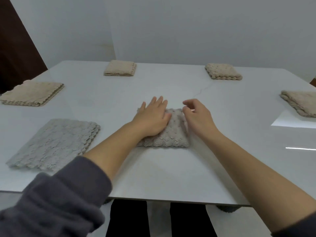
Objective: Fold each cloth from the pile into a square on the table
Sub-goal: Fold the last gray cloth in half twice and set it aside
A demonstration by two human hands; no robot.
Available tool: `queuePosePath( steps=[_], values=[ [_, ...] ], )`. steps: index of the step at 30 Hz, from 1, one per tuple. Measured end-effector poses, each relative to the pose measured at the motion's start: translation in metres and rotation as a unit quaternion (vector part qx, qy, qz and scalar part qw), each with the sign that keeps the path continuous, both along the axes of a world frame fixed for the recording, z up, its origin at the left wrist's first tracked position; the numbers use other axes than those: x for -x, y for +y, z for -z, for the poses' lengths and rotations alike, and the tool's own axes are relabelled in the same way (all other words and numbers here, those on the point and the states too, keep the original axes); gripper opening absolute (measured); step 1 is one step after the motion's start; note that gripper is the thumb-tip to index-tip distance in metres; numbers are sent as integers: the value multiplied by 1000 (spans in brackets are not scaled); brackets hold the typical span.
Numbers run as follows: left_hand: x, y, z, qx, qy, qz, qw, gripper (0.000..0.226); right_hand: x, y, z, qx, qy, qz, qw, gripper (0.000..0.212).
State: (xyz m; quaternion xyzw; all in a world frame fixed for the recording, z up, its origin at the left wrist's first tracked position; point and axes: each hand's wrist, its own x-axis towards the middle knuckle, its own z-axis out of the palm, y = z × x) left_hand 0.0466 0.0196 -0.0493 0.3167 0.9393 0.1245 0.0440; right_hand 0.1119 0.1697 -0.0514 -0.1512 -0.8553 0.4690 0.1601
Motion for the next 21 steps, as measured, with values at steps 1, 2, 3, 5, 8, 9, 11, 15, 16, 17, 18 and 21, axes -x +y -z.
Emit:
queuePosePath(
  steps=[1,2,3,5,8,9,11,15,16,17,18,21],
  values=[
    [4,2,9,29,-1,-2,1000,59,-6,4,-2,55,-25,5,998,27],
    [7,3,17,42,4,-10,999,60,-14,8,-5,117,-55,2,992,23],
    [9,4,22,43,10,-18,999,61,-21,11,-7,169,-85,-11,982,19],
    [11,4,26,40,19,-26,999,61,-35,14,-12,232,-138,-60,961,16],
    [10,6,26,44,26,-25,998,61,-45,12,-17,262,-176,-124,941,17],
    [10,6,25,45,23,-24,998,61,-46,11,-17,257,-181,-131,940,23],
    [10,5,24,49,12,-21,999,61,-46,7,-17,239,-185,-150,941,41],
    [13,4,22,61,-8,-11,998,61,-47,-3,-15,280,-209,-198,916,68],
    [13,3,22,62,-10,-10,998,61,-49,-4,-15,287,-217,-197,912,69],
    [14,3,22,61,-10,-10,998,61,-51,-3,-16,283,-222,-195,913,66],
    [13,3,23,59,-8,-11,998,60,-54,-2,-19,271,-225,-194,915,58],
    [12,4,24,55,3,-19,998,60,-62,3,-26,245,-223,-197,923,26]
  ],
)
